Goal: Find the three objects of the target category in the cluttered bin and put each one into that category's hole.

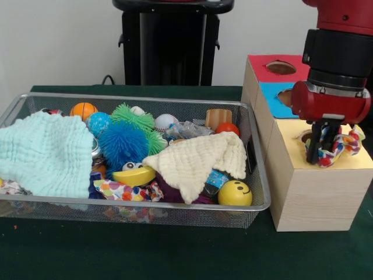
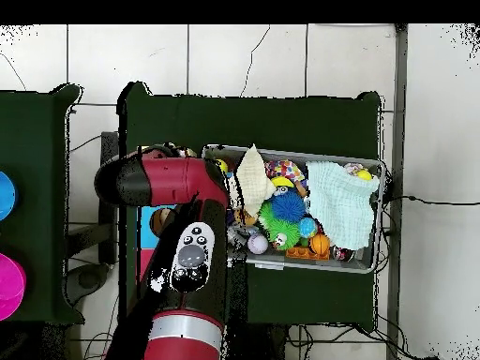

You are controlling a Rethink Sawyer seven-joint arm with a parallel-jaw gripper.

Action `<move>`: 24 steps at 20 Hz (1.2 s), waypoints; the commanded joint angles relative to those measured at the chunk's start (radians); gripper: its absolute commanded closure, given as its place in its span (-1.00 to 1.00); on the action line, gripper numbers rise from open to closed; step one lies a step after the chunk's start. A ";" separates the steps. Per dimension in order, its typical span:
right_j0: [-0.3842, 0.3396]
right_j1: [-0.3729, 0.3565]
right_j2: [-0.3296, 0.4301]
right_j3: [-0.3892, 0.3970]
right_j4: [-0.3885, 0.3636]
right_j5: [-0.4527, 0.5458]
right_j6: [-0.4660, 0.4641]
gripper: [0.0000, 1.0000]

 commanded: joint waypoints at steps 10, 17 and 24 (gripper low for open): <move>0.009 0.112 0.008 0.071 0.110 0.283 0.287 1.00; 0.035 0.095 -0.018 0.123 0.134 0.258 0.298 1.00; 0.040 0.086 0.001 0.185 0.172 0.240 0.290 1.00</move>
